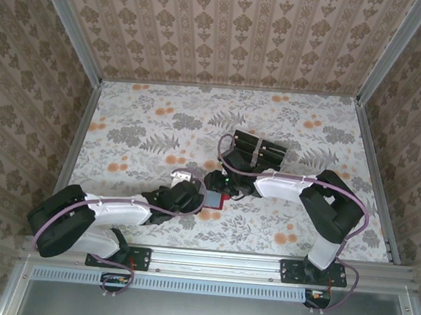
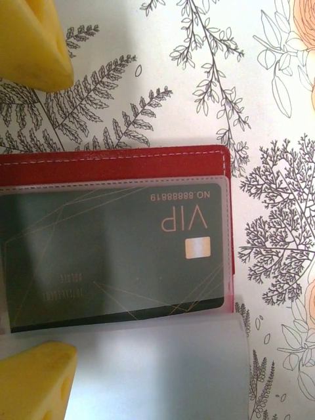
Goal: Put the credit cards into the card holder
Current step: Flip over the card slot in the card holder.
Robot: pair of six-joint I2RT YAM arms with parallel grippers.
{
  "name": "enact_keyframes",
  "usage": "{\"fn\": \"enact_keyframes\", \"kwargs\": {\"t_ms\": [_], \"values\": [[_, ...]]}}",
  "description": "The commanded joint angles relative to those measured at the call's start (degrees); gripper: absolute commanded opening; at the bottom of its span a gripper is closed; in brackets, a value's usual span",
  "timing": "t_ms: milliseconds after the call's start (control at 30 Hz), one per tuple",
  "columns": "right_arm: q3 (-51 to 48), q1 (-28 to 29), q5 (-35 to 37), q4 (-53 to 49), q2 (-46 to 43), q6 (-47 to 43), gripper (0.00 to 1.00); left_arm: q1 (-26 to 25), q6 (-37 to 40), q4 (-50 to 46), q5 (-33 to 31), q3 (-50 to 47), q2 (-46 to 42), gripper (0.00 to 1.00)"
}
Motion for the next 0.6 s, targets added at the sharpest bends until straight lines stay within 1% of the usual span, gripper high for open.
{"fn": "enact_keyframes", "kwargs": {"t_ms": [0, 267, 567], "values": [[-1.57, -0.02, 0.34, 0.88, -0.30, 1.26, 0.49, 0.00, -0.69, -1.24, -1.25, -0.72, -0.82, 1.00], [-1.59, 0.12, -0.69, 2.11, 1.21, 1.52, 0.49, 0.11, -0.61, -1.01, -1.17, -0.89, -0.82, 1.00], [1.27, 0.98, -2.16, 2.10, 2.78, 0.87, 0.49, 0.26, -0.53, -0.98, -1.34, -1.07, -1.42, 1.00]]}}
